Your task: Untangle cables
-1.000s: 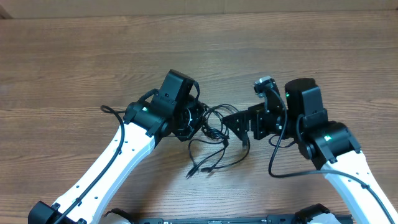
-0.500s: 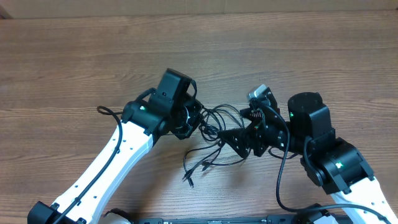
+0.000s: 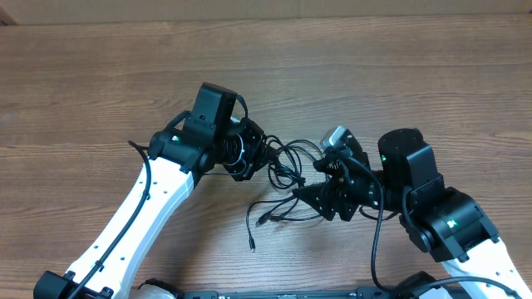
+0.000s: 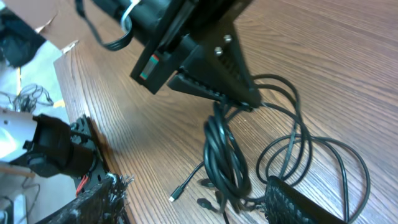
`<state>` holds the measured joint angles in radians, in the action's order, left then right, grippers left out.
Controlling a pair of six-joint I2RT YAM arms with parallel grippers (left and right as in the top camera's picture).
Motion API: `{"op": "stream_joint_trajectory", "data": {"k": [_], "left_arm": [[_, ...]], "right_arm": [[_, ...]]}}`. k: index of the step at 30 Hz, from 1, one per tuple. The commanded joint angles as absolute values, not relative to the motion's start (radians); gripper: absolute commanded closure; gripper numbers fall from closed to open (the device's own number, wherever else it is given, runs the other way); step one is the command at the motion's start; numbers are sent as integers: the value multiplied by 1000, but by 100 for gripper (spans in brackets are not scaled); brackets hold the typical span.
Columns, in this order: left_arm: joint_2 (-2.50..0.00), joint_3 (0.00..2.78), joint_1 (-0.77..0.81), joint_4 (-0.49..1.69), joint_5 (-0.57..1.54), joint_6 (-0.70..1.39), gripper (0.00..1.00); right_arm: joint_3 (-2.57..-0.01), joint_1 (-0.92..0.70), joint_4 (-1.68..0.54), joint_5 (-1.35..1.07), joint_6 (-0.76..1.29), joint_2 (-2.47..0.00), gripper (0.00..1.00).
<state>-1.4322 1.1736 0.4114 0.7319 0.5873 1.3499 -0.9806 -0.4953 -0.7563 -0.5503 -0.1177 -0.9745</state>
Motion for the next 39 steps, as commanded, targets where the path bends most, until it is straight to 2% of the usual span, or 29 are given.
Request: {"op": "stream_joint_trajectory", "data": {"k": [1,16,22,26,30,39], "left_arm": [[-1413,1188,406,728,680,1324,96],[-1413,1188,406,736,727,1430,96],[-1413,1188,406,736,728,1456,96],[-1413,1188,406,736,753,1456,96],[-1413,1188,406,736,753,1474,96],[-1413,1188,406,736,791,1483,96]], "right_arm": [[-981,-517,-755,-507,-159,-977,31],[-981,-566,-801,-472,-237,-1007,44],[-981,-577,-799,-471,-241,-1007,60],[-981,-577,-809,-466,-243,-1007,75],[-981,-577,-810,-461,-244,-1007,84],[-973,-577,-814,-461,-244,-1011,80]]}}
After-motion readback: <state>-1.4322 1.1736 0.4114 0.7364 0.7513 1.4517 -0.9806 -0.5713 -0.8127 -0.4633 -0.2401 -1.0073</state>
